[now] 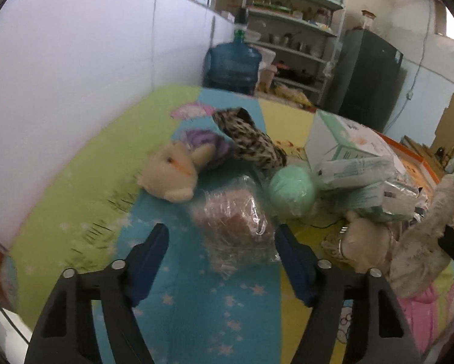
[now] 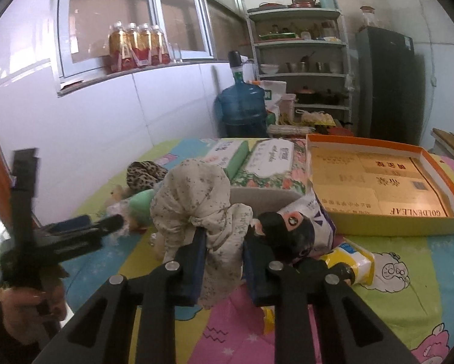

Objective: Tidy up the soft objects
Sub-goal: 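Grasp the clear bag with the left tool while the right tool grasps the floral scrunchie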

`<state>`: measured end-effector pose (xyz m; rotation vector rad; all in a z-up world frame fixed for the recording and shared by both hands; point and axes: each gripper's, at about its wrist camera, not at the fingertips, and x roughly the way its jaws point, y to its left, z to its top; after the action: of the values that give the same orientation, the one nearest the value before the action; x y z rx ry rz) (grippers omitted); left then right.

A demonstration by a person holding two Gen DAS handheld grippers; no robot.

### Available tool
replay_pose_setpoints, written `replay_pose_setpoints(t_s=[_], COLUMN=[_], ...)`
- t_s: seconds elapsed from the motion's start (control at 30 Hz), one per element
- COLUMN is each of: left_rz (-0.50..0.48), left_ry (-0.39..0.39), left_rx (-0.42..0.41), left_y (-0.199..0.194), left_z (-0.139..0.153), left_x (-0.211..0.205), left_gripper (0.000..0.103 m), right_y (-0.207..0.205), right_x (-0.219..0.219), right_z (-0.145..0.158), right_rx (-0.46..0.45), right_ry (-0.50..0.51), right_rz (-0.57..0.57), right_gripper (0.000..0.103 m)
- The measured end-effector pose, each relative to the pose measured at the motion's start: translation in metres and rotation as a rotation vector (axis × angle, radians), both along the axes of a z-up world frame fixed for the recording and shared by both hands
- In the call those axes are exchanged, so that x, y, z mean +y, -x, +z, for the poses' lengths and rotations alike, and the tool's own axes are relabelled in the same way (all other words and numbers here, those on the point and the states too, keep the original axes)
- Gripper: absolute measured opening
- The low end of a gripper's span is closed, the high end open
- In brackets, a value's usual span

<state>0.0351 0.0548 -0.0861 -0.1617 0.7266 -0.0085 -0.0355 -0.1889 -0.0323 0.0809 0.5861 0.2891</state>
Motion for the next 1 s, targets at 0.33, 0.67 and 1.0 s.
replay_pose_setpoints(t_s=[0.33, 0.67, 1.0], left_rz=[-0.035, -0.044, -0.173], left_ry=[0.055, 0.013, 0.019], left_rx=[0.054, -0.065, -0.130], left_y=[-0.005, 0.035, 0.030], left_z=[-0.005, 0.041, 0.077], left_x=[-0.004, -0.001, -0.038], left_gripper=[0.050, 0.050, 0.050], right_y=[0.004, 0.010, 0.008], right_x=[-0.005, -0.011, -0.035], right_z=[0.002, 0.013, 0.034], right_rx=[0.004, -0.030, -0.091], right_ry=[-0.024, -0.076, -0.092], right_rz=[0.000, 0.027, -0.021], right_gripper=[0.023, 0.023, 0.023])
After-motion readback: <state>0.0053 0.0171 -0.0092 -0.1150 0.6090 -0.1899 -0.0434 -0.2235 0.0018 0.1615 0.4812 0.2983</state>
